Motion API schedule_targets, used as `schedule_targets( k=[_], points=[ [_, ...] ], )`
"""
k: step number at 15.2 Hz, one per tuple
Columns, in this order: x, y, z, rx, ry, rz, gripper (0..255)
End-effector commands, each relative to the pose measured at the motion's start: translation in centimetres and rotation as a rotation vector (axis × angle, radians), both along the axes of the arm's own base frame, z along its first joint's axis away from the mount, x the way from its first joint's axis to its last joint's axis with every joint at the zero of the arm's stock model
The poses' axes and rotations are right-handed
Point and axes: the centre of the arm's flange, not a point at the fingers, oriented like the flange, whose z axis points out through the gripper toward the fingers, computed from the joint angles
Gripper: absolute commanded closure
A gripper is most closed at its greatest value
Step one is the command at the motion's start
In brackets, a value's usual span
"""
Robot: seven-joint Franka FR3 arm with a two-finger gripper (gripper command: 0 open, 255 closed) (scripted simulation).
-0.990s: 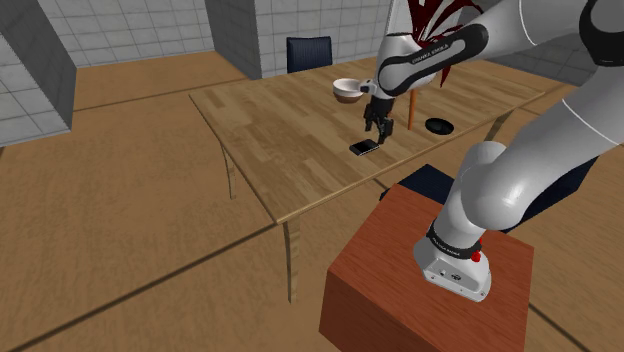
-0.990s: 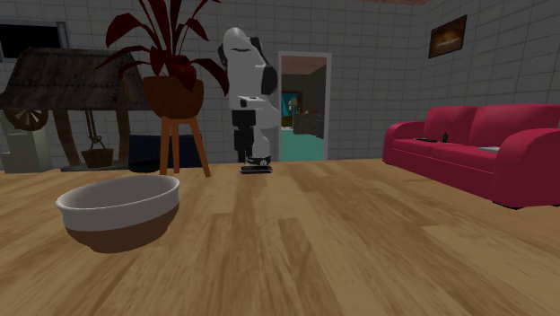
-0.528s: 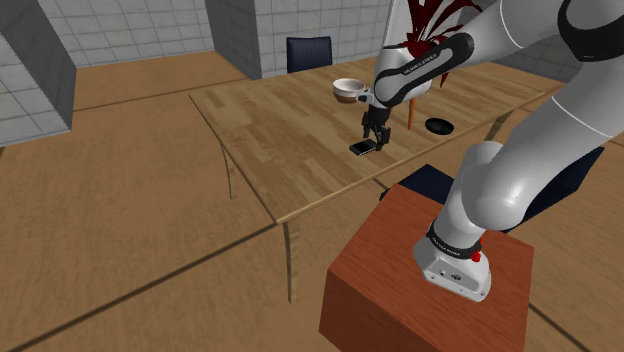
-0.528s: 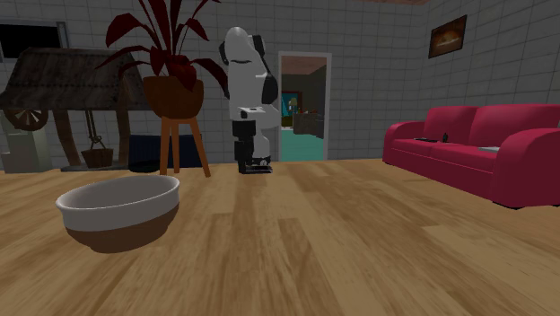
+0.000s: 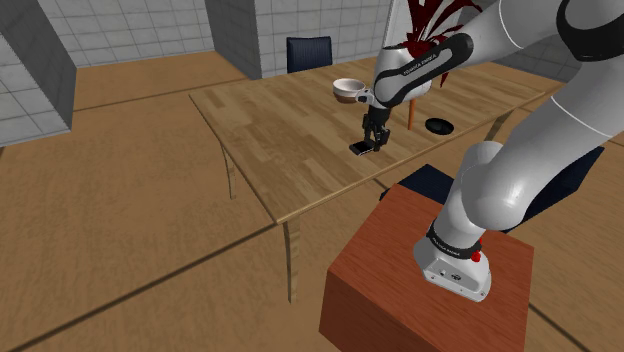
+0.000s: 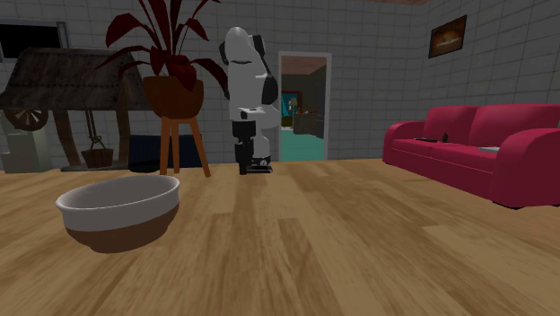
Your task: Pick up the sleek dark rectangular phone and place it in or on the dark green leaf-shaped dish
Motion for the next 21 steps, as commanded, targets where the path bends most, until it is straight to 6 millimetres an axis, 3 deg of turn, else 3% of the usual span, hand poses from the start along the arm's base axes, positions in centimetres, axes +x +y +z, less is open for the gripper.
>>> schedule_targets(
  k=[1,8,21],
  points=[
    [0.0,0.0,0.0,0.000,0.000,0.000,255],
    [0.0,0.0,0.0,0.000,0.000,0.000,255],
    [0.0,0.0,6.9,0.000,0.000,0.000,255]
  ],
)
